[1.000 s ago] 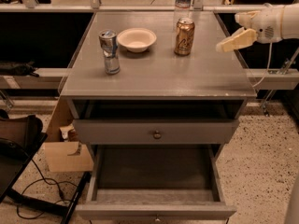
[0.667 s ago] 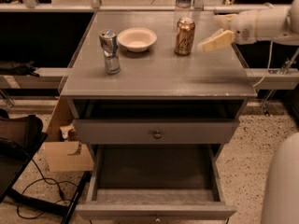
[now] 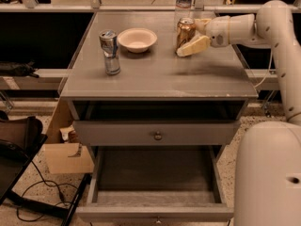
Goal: Place orange can into middle drawer
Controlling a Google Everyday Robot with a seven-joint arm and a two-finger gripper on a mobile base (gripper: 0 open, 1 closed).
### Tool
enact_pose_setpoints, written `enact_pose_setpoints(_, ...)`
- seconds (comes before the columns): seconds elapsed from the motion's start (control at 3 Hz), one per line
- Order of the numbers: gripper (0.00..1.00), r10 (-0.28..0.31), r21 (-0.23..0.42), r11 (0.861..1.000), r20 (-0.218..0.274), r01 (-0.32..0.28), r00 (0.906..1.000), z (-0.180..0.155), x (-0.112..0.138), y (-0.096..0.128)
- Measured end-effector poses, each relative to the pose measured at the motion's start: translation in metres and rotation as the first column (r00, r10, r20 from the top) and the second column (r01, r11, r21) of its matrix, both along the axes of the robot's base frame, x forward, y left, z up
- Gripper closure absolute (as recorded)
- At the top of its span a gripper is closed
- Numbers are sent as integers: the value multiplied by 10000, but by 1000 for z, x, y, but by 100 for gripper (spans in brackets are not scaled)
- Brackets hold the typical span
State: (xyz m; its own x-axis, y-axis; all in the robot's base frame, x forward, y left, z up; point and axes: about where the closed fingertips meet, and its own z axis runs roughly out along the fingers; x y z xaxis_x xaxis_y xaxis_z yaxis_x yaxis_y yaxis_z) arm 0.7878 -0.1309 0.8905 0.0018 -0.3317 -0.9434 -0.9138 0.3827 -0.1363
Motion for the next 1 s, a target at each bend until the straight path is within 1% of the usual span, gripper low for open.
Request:
enact_pose_setpoints(0.33,18,222,540,9983,-76,-218,9997,-13,20,22)
enact_pose_setpoints(1.0,64,225,627,9978,-34,-222,9997,-14,24,24)
